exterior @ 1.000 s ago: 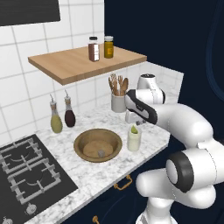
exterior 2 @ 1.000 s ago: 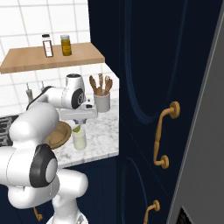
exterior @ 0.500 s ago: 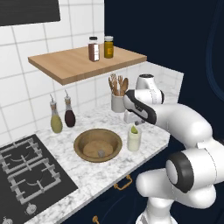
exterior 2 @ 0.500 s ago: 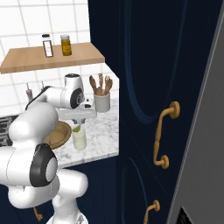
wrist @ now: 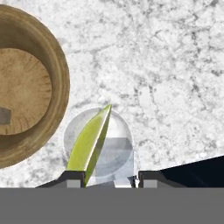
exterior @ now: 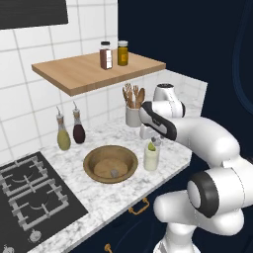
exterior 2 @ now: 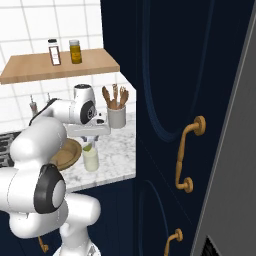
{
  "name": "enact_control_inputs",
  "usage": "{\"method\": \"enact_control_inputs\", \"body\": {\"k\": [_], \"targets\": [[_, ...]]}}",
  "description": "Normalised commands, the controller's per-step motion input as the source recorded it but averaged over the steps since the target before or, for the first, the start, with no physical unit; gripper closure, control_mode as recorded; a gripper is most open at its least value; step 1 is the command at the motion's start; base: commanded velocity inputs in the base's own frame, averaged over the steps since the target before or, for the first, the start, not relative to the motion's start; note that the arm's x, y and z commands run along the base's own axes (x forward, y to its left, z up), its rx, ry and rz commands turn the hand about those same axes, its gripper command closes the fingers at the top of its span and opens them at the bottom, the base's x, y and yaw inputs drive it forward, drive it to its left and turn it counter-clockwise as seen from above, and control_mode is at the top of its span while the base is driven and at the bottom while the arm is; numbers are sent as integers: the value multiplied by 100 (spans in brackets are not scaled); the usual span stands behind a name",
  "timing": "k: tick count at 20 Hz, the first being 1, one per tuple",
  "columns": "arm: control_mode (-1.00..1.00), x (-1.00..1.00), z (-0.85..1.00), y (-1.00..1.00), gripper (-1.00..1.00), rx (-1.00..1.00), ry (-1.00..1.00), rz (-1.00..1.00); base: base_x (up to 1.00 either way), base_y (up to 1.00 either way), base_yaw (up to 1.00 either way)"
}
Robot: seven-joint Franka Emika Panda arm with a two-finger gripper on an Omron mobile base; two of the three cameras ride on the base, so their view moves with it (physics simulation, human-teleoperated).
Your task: Grab a lemon wedge from the fridge and one ice cube from the ice bowl, and put them in the glass of lemonade.
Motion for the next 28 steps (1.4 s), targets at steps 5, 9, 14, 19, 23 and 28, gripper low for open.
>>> {"method": "enact_control_inputs", "body": {"k": [5,9,14,19,23,28], "targets": [[-100,0,0,0,-100,0,0,0,0,0,0],[-100,0,0,0,-100,0,0,0,0,0,0],[-100,-30,9,0,-100,0,-2,0,0,0,0],[-100,-39,9,-6,-100,4,-3,0,0,0,0],[-100,-36,30,-26,-100,11,-1,0,0,0,0],[-100,-23,18,-12,-100,8,0,0,0,0,0]]}}
